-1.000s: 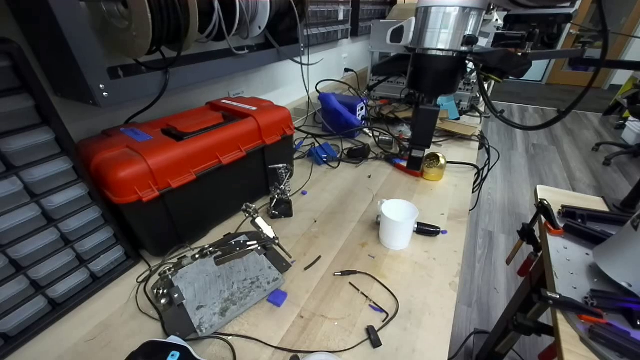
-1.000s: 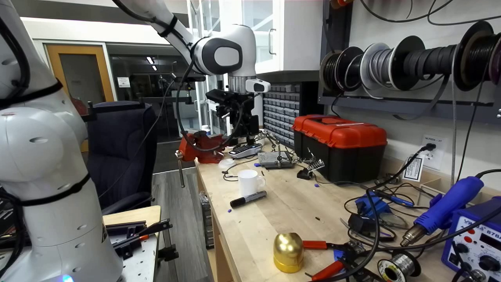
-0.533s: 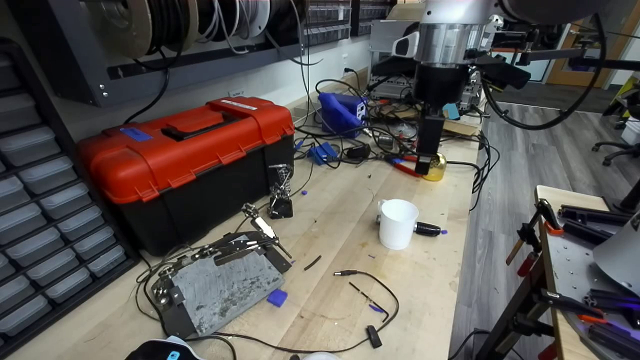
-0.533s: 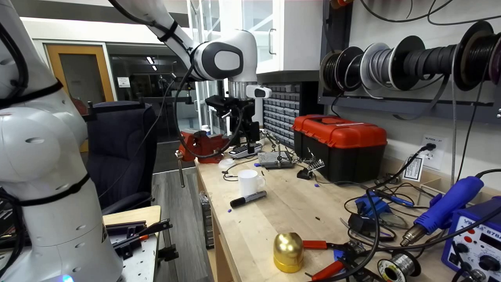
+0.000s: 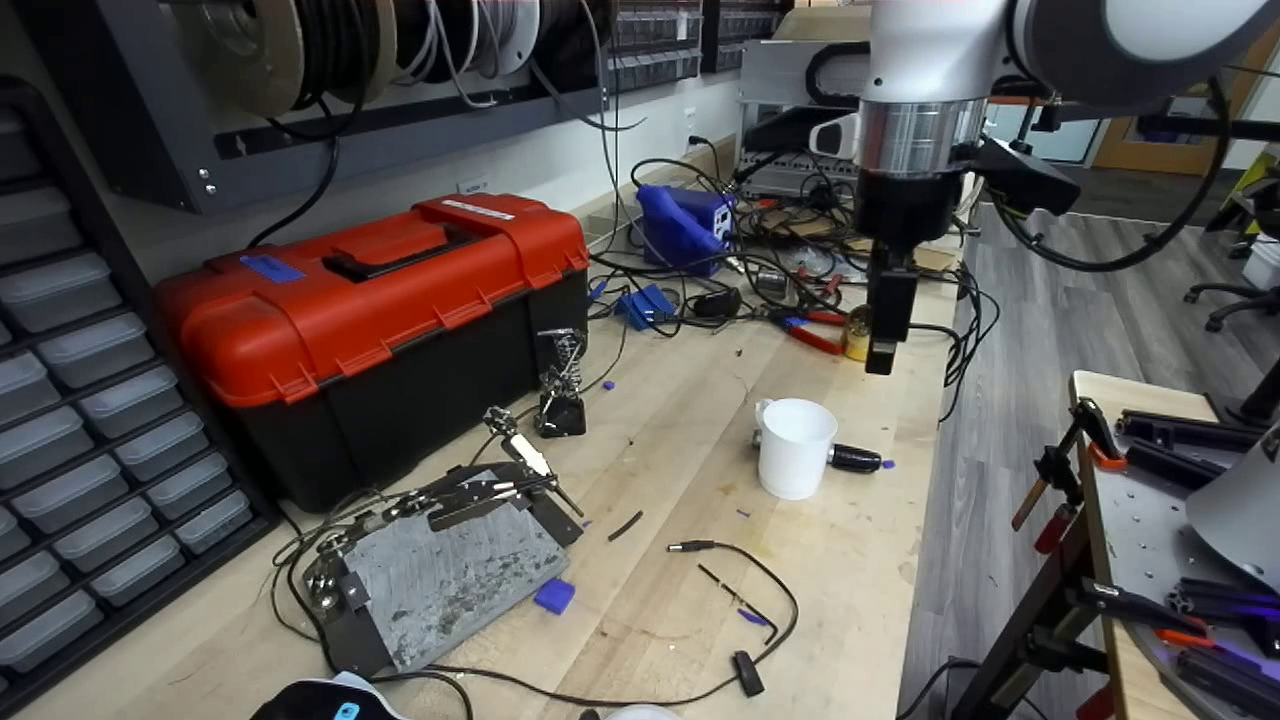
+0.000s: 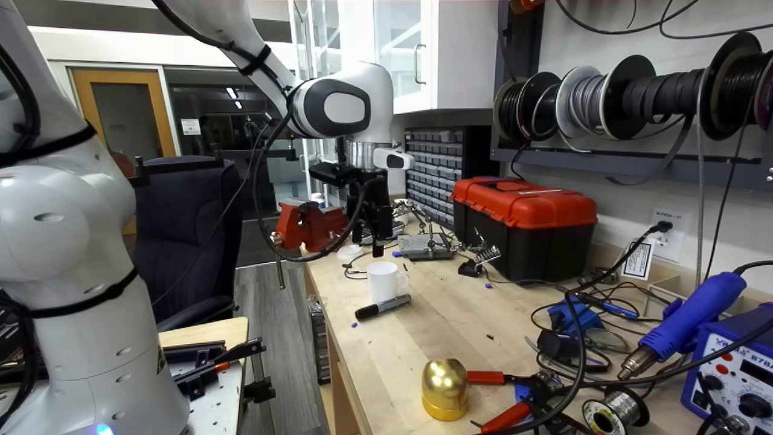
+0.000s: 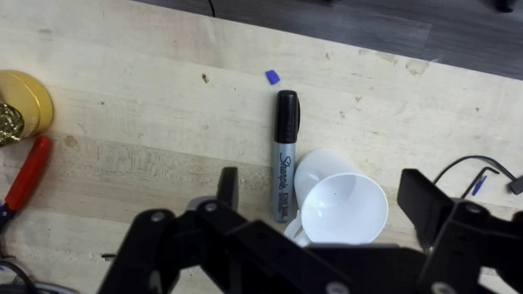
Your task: Pick up the marker and put it in the cup
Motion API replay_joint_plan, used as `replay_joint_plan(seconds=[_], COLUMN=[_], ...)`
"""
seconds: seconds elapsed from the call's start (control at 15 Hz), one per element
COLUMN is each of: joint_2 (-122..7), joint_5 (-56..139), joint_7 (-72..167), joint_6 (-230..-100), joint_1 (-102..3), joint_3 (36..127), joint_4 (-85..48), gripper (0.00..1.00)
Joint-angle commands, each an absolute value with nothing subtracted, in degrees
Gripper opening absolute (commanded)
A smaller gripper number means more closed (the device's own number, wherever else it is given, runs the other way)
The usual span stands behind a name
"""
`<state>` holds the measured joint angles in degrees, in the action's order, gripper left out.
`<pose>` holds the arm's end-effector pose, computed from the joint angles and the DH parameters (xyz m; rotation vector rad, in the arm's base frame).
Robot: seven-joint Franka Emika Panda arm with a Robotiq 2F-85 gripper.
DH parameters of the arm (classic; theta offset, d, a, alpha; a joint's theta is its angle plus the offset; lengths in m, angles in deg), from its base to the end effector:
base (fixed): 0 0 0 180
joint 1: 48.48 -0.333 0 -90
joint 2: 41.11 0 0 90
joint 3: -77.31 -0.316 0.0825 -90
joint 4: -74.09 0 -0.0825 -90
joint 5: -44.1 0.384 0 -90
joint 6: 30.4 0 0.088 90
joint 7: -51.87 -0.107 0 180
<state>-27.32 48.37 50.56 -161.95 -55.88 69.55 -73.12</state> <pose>0.4101 0.1115 0.3448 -3.1097 -0.2915 0.0575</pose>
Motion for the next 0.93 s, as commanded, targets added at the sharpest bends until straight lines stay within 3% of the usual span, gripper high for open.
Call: replay_joint_plan(seconds=[0.0,0.87], joint_2=[-22.6,-21.2], joint_5=[47.9,48.1], joint_7=[51.0,51.2], joint_6=[-164.5,-166.2], joint_1=[-56.0,-56.3], joint_3=[69.9,69.9], joint_4=[-77.9,-81.1], gripper=[1.0,1.0])
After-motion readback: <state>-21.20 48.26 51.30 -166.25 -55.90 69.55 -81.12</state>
